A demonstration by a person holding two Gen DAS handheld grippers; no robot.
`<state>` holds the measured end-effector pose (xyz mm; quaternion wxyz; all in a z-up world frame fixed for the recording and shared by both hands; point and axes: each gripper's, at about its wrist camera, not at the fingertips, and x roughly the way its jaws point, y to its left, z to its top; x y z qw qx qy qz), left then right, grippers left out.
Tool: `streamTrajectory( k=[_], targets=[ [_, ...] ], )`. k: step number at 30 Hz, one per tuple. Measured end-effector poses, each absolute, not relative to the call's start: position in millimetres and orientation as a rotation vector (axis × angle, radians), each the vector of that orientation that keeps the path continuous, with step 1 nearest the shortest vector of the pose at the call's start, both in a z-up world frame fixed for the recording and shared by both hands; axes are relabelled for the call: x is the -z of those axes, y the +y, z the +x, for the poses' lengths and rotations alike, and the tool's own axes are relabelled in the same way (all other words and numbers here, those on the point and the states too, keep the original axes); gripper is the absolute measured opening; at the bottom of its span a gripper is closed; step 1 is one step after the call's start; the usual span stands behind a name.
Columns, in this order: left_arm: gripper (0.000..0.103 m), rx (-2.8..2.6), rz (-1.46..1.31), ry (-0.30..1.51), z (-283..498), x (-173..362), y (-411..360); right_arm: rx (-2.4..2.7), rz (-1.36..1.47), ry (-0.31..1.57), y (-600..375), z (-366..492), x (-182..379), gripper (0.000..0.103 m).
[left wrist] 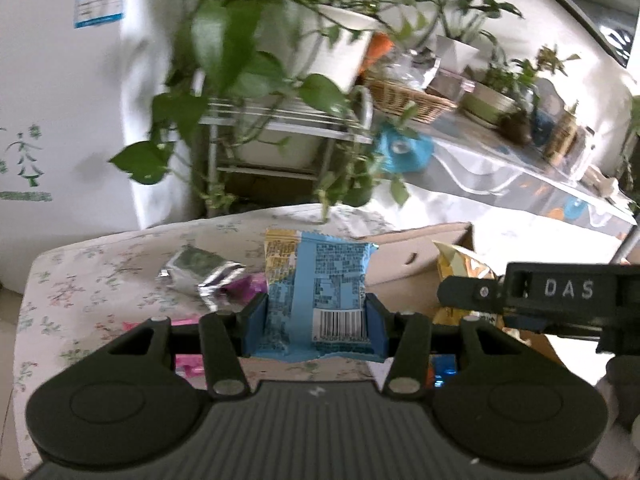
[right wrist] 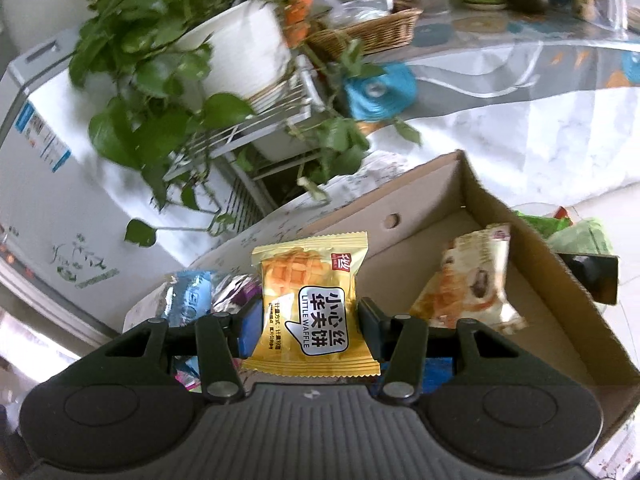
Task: Organize snacks
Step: 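Carry both packets into the cardboard box and open both tools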
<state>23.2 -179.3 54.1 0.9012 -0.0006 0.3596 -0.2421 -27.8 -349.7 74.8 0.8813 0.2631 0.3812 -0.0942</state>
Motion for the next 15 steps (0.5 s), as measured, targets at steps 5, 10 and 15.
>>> streamTrajectory(
  k=[5, 10, 15],
  targets=[
    [0.05, 0.544, 0.002, 0.75, 19.1, -51.7, -199.7, 0.239, 0.591, 0.781, -368.6, -40.0, -75.3, 0.057],
    [0.05, 0.586, 0.012, 0.753, 13.8, -47.5, -219.6, 0.268, 0.646, 0.784, -385.1, -51.8, -71.7, 0.057],
    [0.05, 0.613, 0.017, 0.755, 13.4, -43.6, -236.0, 0.313, 0.676, 0.778, -396.5, -59.0, -69.9, 0.057]
  ],
)
